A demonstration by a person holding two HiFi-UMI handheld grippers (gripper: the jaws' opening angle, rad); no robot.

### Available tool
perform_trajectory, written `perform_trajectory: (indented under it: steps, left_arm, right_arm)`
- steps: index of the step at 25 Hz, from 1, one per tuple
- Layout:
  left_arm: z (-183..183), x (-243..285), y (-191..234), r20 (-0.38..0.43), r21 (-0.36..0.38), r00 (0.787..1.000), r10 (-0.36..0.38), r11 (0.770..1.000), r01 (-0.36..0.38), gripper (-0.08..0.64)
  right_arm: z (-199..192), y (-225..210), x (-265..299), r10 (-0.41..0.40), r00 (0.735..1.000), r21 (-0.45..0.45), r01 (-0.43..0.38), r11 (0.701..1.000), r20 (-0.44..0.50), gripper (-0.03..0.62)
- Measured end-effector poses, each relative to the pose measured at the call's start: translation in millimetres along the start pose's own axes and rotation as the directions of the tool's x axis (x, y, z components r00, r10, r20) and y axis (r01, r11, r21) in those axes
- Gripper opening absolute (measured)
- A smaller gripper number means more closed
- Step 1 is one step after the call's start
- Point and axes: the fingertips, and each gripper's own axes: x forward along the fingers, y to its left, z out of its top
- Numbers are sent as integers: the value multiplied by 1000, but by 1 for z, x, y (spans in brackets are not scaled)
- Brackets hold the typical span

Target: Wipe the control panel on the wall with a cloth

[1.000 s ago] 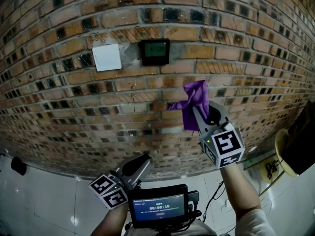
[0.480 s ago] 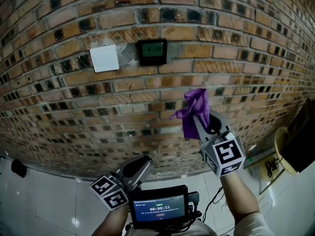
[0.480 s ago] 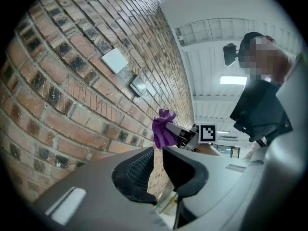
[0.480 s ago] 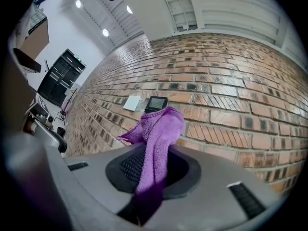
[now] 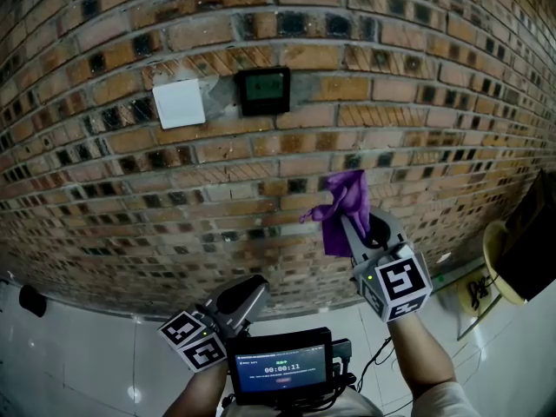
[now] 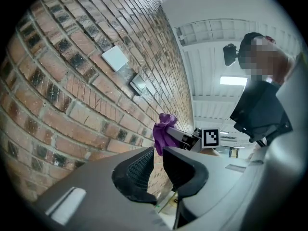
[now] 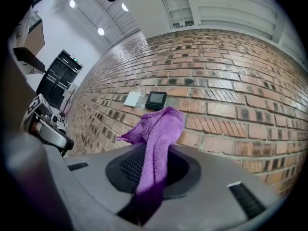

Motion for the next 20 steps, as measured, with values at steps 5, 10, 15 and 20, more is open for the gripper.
perform_trajectory:
  steps: [5,10,15,20]
  left_arm:
    - [0,0,1,2,-3,1000,-1,1000,1,58]
    - [0,0,1,4,-5,1000,1,1000,-1,58]
    - [0,-1,1,5,-2,1000,7,1000,-7,58]
    - [-2,-2,0,1,-6,1000,10,1000,-10,58]
  right_arm:
    - [-9,4,-6,6,1000,14,-6,1000,-24,80]
    - [-15,9,-9,13,999,27,-12,1000,-33,80]
    - [-21,10,-15,16,999,41,-14,999,-42,80]
    - [-24,15,-21,27,998,54,-25,998,-48,80]
